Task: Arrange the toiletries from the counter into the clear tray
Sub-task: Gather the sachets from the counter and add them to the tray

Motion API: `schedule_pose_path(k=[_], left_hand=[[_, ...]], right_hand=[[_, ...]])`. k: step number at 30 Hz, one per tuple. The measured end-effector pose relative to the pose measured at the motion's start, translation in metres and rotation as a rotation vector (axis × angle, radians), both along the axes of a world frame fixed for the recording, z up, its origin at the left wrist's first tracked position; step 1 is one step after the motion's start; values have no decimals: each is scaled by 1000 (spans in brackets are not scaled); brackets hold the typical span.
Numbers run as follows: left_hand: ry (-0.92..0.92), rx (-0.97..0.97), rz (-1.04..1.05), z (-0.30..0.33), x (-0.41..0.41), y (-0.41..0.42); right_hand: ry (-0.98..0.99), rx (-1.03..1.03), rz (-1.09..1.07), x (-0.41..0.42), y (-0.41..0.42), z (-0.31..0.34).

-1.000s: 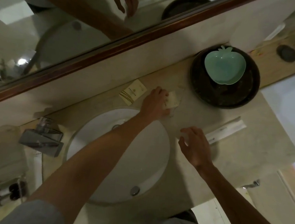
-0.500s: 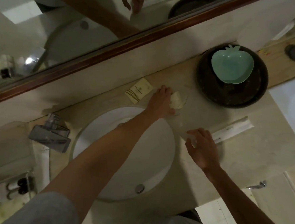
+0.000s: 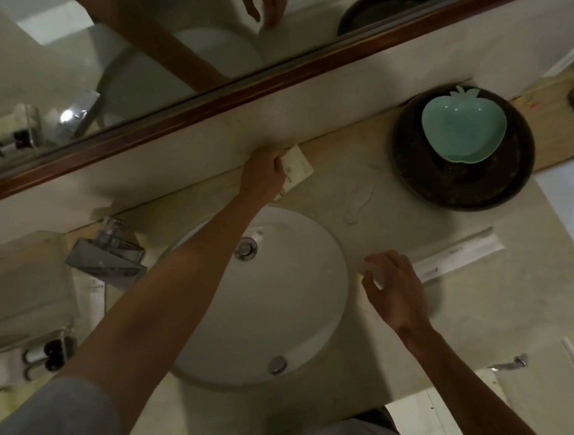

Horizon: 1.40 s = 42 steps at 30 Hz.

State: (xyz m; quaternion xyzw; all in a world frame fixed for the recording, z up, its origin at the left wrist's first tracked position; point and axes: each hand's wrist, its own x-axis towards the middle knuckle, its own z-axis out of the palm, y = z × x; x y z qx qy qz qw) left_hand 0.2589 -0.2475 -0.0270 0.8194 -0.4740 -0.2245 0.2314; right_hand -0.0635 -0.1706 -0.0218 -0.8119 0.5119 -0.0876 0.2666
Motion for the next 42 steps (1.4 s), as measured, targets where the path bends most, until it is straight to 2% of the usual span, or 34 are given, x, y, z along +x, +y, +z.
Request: schedule_pose_path(k=[4, 6, 10, 12, 17, 19, 23, 25, 31, 37, 42], left_hand=[[-254, 66, -18, -10, 8, 2], [-311, 85, -2, -11, 6, 5], [-241, 128, -36, -12, -1, 16], [-251, 163, -96, -13, -2, 17], [-269, 257, -80, -10, -2, 11], [-272, 308, -131, -10, -5, 11], [-211, 280, -247, -8, -7, 33], [-159, 265, -279, -1, -6, 59], [-70, 233, -272, 47, 21, 180], [4, 214, -243, 97, 58, 335], [-24, 271, -168, 103, 114, 464]], right_hand=[[10, 13, 4, -3, 0, 0], [13, 11, 4, -4, 0, -1], [22, 9, 21, -6, 2, 0], [32, 17, 24, -6, 3, 0], [37, 27, 28, -1, 6, 2], [31, 28, 32, 6, 10, 6], [47, 48, 55, 32, 18, 21], [79, 36, 80, 52, 23, 31], [187, -119, 341, 145, 63, 53], [163, -187, 552, 236, 147, 73], [152, -170, 664, 283, 228, 74]])
